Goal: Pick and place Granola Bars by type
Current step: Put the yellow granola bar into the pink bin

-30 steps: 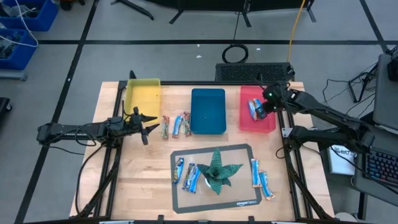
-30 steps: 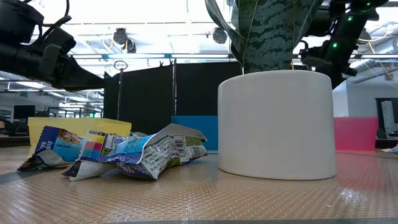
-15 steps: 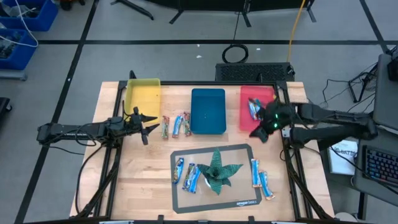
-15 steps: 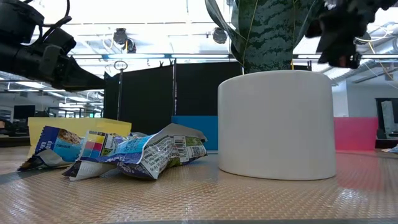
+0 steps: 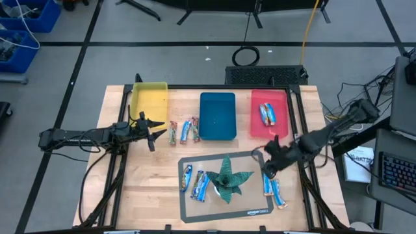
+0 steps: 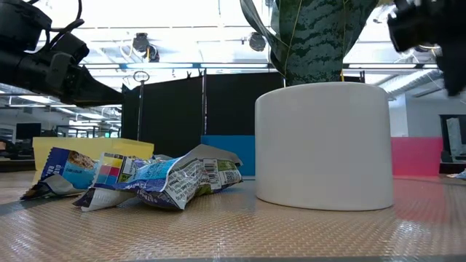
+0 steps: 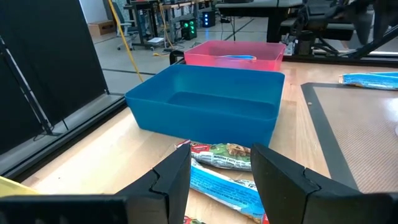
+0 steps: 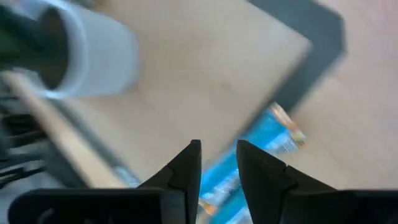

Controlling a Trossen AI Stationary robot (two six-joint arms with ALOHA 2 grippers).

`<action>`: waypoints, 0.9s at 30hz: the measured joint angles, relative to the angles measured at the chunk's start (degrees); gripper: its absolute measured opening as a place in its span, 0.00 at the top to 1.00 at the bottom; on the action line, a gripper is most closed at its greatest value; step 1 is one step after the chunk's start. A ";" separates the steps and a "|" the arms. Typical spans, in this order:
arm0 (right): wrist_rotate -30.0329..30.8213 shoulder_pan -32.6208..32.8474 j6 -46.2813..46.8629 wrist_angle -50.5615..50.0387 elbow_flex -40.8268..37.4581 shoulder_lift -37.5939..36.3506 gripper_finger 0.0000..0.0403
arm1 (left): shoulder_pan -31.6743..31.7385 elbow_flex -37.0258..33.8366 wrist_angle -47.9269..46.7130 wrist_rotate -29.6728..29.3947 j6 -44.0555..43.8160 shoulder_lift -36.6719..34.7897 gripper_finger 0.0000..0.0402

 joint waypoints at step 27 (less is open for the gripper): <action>-4.33 1.32 6.70 -1.49 -0.02 17.39 0.77 | 0.00 -0.04 0.20 0.04 -1.01 0.00 0.57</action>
